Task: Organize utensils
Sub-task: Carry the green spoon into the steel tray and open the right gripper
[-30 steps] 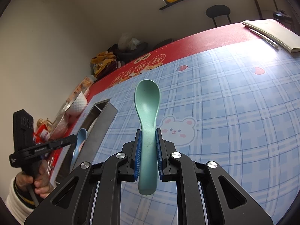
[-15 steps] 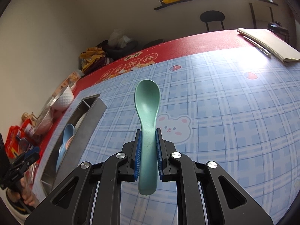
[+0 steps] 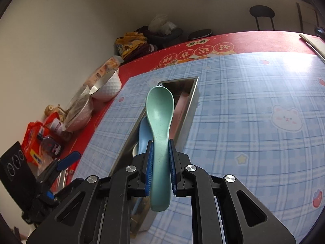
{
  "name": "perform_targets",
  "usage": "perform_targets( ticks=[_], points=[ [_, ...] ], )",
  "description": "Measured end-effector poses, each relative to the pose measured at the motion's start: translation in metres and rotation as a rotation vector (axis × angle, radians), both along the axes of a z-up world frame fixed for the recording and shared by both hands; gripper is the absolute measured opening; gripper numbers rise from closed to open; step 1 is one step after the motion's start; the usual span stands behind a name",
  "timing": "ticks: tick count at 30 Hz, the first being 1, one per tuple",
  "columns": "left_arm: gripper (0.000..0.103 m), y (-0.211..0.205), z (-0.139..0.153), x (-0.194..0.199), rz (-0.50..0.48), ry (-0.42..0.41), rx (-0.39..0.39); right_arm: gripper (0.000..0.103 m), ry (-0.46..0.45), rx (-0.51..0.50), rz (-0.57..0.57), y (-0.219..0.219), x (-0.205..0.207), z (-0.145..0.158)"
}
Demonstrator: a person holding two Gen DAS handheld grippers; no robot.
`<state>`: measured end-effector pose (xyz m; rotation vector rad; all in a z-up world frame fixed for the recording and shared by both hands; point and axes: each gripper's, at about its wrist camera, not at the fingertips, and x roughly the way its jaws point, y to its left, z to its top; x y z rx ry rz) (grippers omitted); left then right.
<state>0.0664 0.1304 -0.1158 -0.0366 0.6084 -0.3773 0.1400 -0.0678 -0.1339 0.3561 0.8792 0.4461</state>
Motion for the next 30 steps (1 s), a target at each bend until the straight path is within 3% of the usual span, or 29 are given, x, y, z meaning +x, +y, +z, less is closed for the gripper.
perform_targets(
  ticks=[11,21,27,30],
  points=[
    [0.097,0.034,0.008,-0.007,0.073,-0.026,0.000,0.014,0.098,-0.070,-0.060,0.049,0.003,-0.018],
    [0.097,0.047,0.007,-0.007,0.105,-0.010,-0.023,0.015,0.171,-0.054,-0.089,0.053,0.008,-0.036],
    [0.097,0.043,0.009,-0.007,0.103,-0.006,-0.017,0.016,0.181,-0.041,-0.067,0.052,0.007,-0.035],
    [0.097,0.039,0.012,-0.007,0.100,-0.008,-0.009,0.016,0.142,-0.067,-0.052,0.049,0.003,-0.026]
  ],
)
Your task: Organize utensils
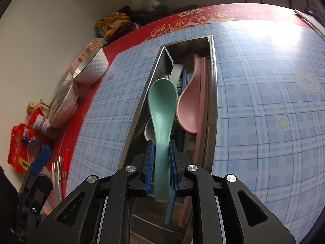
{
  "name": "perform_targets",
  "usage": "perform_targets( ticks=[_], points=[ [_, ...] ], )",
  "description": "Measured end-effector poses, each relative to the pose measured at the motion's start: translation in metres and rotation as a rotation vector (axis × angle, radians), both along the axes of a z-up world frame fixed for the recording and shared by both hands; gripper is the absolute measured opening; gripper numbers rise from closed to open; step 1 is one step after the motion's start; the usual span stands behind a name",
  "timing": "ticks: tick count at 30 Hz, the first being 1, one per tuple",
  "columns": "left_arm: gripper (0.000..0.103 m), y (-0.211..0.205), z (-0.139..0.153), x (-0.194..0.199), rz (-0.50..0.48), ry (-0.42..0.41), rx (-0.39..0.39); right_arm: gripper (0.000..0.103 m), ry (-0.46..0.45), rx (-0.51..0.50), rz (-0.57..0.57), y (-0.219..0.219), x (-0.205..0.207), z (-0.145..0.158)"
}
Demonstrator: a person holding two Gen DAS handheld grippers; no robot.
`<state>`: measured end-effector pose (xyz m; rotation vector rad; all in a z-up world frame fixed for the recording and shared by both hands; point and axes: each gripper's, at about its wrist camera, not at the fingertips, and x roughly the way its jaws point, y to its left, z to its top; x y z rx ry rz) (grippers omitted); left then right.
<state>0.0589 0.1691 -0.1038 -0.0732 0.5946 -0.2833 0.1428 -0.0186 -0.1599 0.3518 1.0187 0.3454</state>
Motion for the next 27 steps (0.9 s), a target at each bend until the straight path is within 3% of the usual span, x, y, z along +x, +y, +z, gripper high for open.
perform_targets(
  ticks=[14,17,18,20,27],
  points=[
    [0.097,-0.040,0.031,0.001,-0.012,-0.050,0.065,0.019,-0.258,-0.205,-0.019,-0.062,-0.033,0.056],
    [0.097,-0.052,0.041,0.000,-0.014,-0.075,0.082,0.030,-0.321,-0.265,-0.046,-0.082,-0.043,0.068],
    [0.097,-0.057,0.044,0.000,-0.018,-0.083,0.089,0.042,-0.345,-0.282,-0.056,-0.089,-0.047,0.074],
    [0.097,-0.066,0.050,-0.003,-0.027,-0.107,0.098,0.053,-0.398,-0.307,-0.081,-0.104,-0.056,0.084],
    [0.097,-0.097,0.075,-0.015,-0.019,-0.212,0.113,0.081,-0.510,-0.311,-0.168,-0.158,-0.086,0.118]
  ],
)
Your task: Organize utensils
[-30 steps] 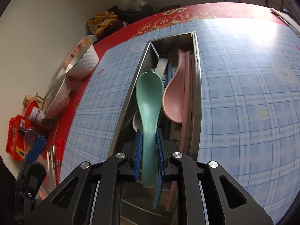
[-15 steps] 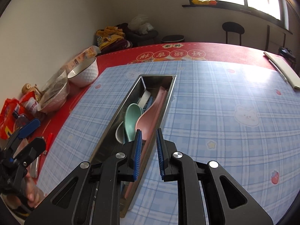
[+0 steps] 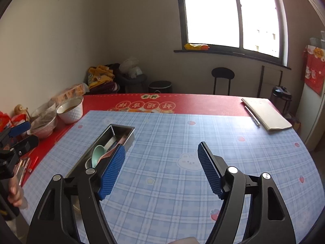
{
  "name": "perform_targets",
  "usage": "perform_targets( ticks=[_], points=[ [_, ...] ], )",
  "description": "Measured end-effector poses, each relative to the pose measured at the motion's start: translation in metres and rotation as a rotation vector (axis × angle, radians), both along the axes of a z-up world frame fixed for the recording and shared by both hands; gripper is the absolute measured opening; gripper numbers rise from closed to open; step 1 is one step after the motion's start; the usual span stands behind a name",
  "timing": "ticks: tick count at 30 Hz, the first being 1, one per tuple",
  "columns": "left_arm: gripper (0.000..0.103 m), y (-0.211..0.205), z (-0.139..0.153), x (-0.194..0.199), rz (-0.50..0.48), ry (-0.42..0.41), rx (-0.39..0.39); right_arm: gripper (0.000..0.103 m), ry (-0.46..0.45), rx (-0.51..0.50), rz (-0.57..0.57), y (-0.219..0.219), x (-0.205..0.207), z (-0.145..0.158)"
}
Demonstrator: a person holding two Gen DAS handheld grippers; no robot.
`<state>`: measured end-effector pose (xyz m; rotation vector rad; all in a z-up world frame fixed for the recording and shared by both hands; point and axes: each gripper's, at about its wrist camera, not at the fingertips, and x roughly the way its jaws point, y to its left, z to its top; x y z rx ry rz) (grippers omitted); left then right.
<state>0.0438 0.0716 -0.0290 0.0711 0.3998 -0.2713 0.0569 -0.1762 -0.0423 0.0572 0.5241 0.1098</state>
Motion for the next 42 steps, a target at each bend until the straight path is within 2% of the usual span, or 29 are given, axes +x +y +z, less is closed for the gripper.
perform_targets(
  ticks=[4,7,11,26,42],
  points=[
    [0.097,-0.014,0.015,-0.007,0.022,-0.064,-0.005,0.085,-0.089,0.001,-0.057,-0.022,-0.023,0.016],
    [0.097,-0.025,0.023,-0.015,0.080,-0.121,0.015,0.086,-0.144,-0.006,-0.099,-0.035,-0.038,0.025],
    [0.097,-0.038,0.028,-0.018,0.073,-0.123,0.016,0.086,-0.182,0.000,-0.132,-0.047,-0.050,0.030],
    [0.097,-0.055,0.023,-0.022,0.044,-0.083,-0.011,0.086,-0.215,0.040,-0.210,-0.074,-0.070,0.031],
    [0.097,-0.052,0.019,-0.028,0.049,-0.093,-0.009,0.086,-0.213,0.035,-0.231,-0.069,-0.073,0.031]
  ],
)
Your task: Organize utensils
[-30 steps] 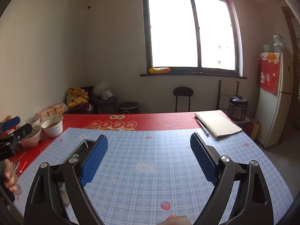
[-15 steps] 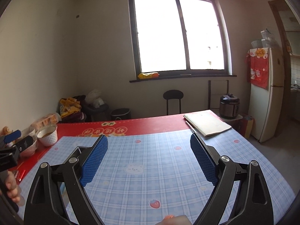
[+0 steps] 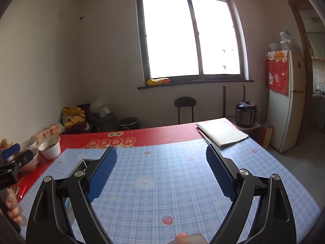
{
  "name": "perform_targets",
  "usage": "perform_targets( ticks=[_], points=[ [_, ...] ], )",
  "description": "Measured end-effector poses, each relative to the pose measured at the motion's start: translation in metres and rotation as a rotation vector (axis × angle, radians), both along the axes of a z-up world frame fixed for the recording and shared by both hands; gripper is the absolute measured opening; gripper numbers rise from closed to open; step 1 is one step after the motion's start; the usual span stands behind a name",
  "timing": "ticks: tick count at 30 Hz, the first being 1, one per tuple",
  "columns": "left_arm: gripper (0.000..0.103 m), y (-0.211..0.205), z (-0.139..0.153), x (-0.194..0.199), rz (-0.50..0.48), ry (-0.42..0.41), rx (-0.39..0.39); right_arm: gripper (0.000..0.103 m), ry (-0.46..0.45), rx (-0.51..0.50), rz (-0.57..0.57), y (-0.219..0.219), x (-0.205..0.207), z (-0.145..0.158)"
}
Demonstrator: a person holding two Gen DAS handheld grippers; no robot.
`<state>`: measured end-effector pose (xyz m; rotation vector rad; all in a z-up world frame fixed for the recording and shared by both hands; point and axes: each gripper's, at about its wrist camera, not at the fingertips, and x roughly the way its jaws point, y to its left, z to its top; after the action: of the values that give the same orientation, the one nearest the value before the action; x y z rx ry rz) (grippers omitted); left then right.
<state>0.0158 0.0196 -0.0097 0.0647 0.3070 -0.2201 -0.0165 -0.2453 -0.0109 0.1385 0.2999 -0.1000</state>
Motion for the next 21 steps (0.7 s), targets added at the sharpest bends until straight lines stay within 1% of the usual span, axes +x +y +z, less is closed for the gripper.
perform_targets(
  ticks=[18,21],
  points=[
    [0.097,0.0076,0.0049,-0.0072,-0.010,-0.002,-0.032,0.086,-0.002,-0.015,0.005,0.0040,-0.0012,0.0013],
    [0.097,0.0071,0.0045,-0.0070,-0.009,-0.003,-0.026,0.086,-0.001,-0.015,0.003,0.0036,-0.0011,0.0014]
  ],
)
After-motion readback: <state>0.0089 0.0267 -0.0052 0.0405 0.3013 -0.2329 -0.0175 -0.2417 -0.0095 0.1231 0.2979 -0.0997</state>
